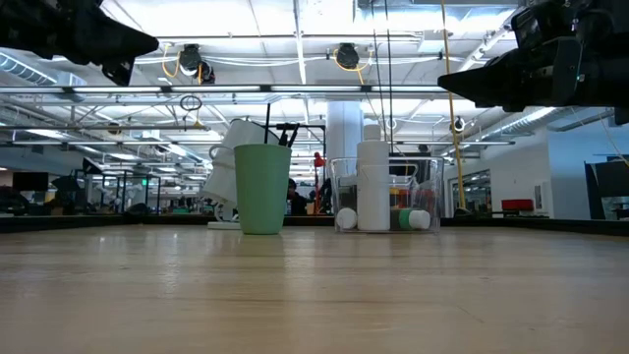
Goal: Pick & Place Paint Supplies
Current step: Put the large green paint bottle into the transparent bin
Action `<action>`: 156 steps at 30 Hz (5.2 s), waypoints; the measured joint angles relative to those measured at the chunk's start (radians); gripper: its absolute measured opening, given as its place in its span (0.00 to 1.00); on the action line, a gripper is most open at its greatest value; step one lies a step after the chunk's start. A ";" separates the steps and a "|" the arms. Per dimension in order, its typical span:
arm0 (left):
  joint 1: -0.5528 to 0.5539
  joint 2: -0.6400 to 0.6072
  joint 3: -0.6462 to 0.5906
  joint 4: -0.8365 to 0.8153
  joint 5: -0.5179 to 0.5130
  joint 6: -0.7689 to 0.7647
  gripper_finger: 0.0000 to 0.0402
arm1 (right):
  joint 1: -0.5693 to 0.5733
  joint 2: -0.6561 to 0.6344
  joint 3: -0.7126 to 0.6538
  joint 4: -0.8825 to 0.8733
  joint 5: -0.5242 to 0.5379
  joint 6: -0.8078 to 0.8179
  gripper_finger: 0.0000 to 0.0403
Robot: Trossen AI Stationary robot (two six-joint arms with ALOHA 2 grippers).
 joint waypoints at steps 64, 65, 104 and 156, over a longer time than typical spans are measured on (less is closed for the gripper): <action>-0.546 1.095 0.941 -0.978 0.157 -0.647 0.74 | 0.000 0.000 0.000 -0.011 0.000 0.045 0.00; -0.545 1.097 0.941 -0.975 0.156 -0.646 0.73 | 0.000 0.000 0.000 -0.011 0.000 0.045 0.00; -0.498 1.114 0.964 -0.895 0.159 -0.371 0.25 | 0.000 0.000 0.000 -0.007 0.000 0.045 0.00; 0.329 1.896 2.060 -0.970 0.106 0.174 0.25 | 0.000 0.000 0.001 0.008 0.000 -0.073 0.00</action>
